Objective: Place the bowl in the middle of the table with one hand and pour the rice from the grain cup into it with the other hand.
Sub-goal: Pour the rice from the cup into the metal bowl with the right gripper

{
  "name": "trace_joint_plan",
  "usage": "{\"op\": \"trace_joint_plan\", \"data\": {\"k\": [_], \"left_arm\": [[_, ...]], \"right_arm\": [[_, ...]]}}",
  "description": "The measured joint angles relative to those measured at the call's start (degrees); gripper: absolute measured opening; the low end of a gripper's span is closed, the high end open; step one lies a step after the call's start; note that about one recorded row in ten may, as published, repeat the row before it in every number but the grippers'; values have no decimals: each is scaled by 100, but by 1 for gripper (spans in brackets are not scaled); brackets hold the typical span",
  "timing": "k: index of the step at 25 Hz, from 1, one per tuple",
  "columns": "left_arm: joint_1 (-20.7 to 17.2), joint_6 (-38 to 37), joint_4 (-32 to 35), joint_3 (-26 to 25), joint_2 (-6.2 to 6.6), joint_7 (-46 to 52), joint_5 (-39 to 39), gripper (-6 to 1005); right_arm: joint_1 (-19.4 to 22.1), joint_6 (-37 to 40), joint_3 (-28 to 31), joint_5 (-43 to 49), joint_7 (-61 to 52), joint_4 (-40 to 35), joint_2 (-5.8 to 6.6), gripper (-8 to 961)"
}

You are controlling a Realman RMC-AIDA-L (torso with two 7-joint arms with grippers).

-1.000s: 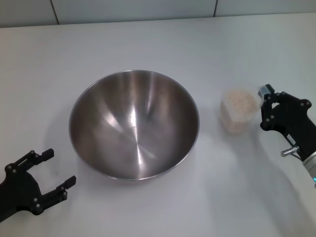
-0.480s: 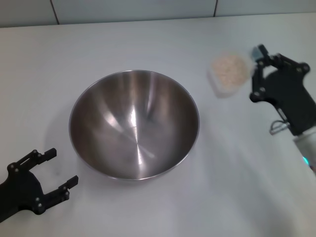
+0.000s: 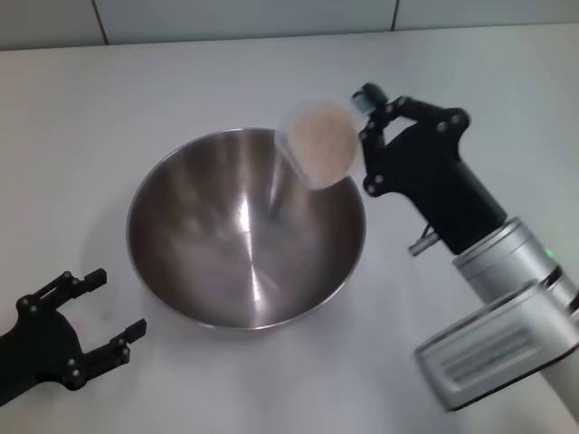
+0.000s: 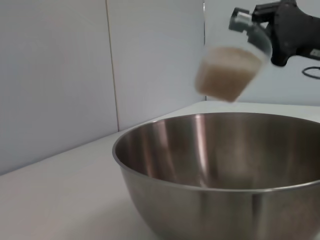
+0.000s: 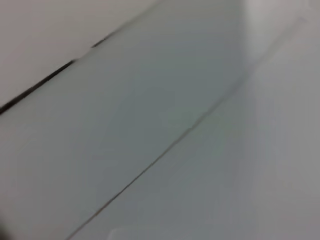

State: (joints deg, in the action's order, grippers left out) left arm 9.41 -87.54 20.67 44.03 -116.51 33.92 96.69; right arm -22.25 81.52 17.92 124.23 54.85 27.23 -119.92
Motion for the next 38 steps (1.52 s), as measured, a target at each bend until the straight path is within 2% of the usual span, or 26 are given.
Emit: {"op": "trace_joint_plan", "data": {"k": [1,3,4,5,6,7,13,15,18,20,21,22,23,25,32,35,38], "left_arm": [[14,0,1,0,-8,0,0,808],[33,-1,1,0,-11,0,-1,808],[33,-1,1,0,-11,0,-1,808],[34,-4,1,0,-12,0,-1,808],[34,-4,1,0,-12,0,-1,808],[34,-4,1,0,-12,0,-1,808],[43,-9,-2,0,-12,0,0,808],[44,-9,-2,0,-12,1,0,808],[53,-19,21,0,-12,0,3,808],[62,-49,31,1,-13,0,5,808],[62,-49,31,1,-13,0,5,808],[66,-58,34,2,-12,0,5,808],[71,-68,37,4,-12,0,6,808],[80,-80,37,23,-17,0,8,808],[101,-82,27,62,-21,0,8,808],[132,-82,8,62,-21,0,8,808],[136,-83,8,62,-21,0,8,808]], "right_arm": [[0,0,0,0,0,0,0,16],[-1,-166,-207,3,1194,88,0,16],[-1,-166,-207,3,1194,88,0,16],[-25,-205,-380,4,1991,98,1,16],[-25,-205,-380,4,1991,98,1,16],[-25,-222,-467,6,2626,164,1,16],[-43,-251,-592,318,3790,228,4,16],[-47,-256,-563,767,4274,165,4,16],[-56,-290,-544,950,4659,153,4,16],[-93,-533,-533,1021,5517,170,4,16],[-93,-533,-533,1021,5517,170,4,16],[-109,-723,-527,1021,6104,185,4,16],[-109,-723,-527,1021,6104,185,4,16],[-128,-845,-554,1035,6802,200,4,16],[-172,-1060,-624,1042,8224,261,4,16],[-191,-1087,-662,1044,8475,265,4,16],[-175,-1081,-656,1034,8253,330,4,16]]}}
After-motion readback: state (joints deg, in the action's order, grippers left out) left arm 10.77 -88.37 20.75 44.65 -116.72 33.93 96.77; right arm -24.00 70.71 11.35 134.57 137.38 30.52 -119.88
